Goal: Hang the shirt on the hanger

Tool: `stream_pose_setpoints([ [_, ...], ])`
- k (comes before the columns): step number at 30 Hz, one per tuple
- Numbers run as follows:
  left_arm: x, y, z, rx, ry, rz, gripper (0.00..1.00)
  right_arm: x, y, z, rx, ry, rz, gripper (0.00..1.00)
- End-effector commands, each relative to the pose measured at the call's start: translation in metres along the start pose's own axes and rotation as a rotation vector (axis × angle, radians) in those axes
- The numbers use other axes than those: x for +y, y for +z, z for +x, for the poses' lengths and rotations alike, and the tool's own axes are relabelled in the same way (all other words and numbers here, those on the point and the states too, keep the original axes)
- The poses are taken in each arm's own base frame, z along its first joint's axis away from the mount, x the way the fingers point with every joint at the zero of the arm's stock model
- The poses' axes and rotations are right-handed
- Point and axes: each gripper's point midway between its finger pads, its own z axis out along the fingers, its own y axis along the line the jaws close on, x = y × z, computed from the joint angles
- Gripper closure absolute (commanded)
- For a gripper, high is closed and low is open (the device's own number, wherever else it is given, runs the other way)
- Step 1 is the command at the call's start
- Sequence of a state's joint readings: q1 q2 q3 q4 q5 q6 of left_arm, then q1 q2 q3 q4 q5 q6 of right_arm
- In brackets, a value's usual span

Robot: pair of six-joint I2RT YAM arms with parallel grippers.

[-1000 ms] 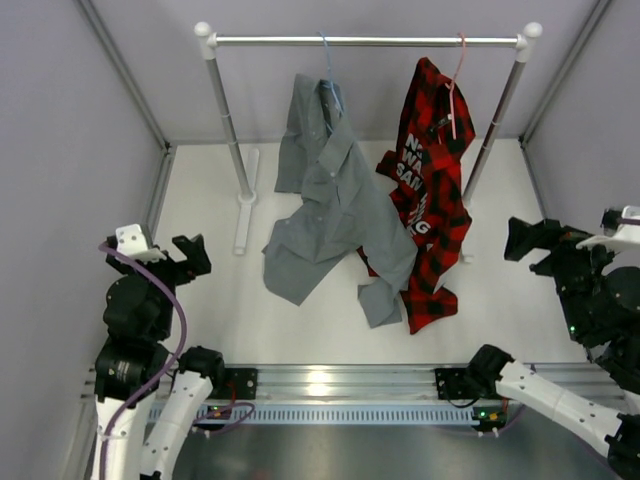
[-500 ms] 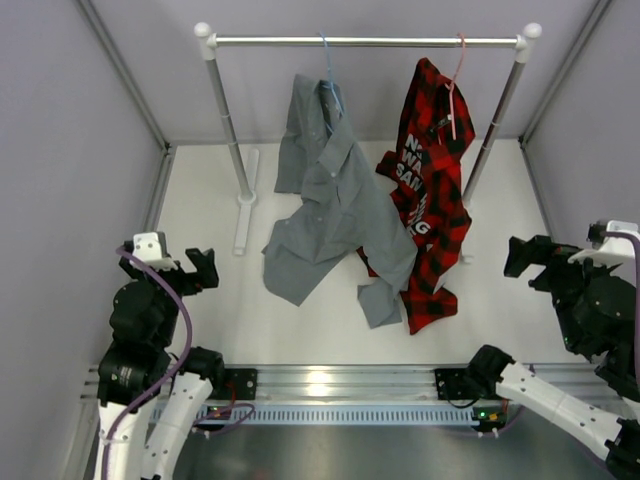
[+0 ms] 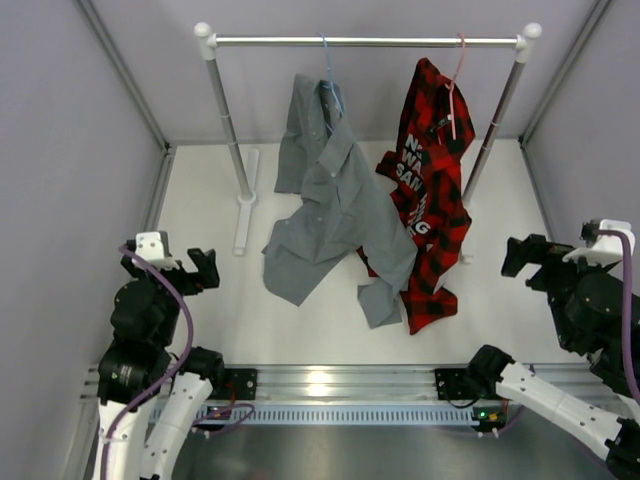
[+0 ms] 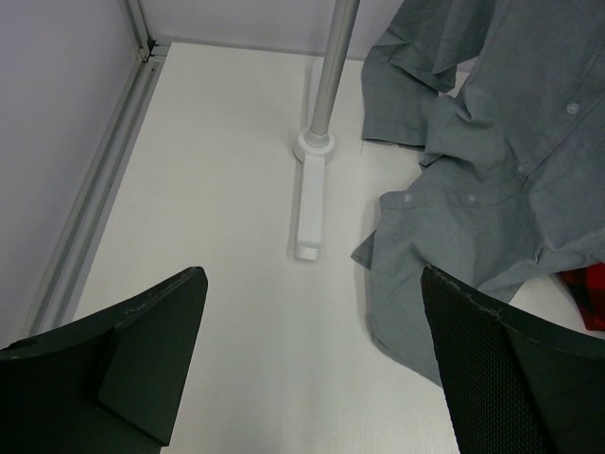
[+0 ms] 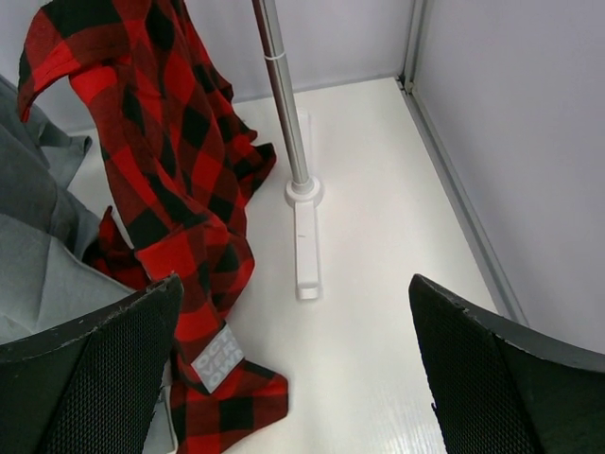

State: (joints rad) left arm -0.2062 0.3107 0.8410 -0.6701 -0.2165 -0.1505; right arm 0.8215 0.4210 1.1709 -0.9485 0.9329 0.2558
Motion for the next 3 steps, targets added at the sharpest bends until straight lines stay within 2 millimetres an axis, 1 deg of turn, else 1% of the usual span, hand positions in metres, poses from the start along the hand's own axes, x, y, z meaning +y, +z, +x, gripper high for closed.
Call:
stream_pose_setpoints([
  [1, -0.003, 0.0017, -0.0047, -0.001, 0.014, 0.014, 0.02, -0.0062, 0.0035, 0.0053, 0.014, -0.027, 0.06, 0.0],
  [3, -0.003, 0.0026, -0.0036, 0.003, 0.015, 0.013, 0.02, -0.0052, 0.004, 0.0052, 0.016, -0.028, 0.059, 0.01],
])
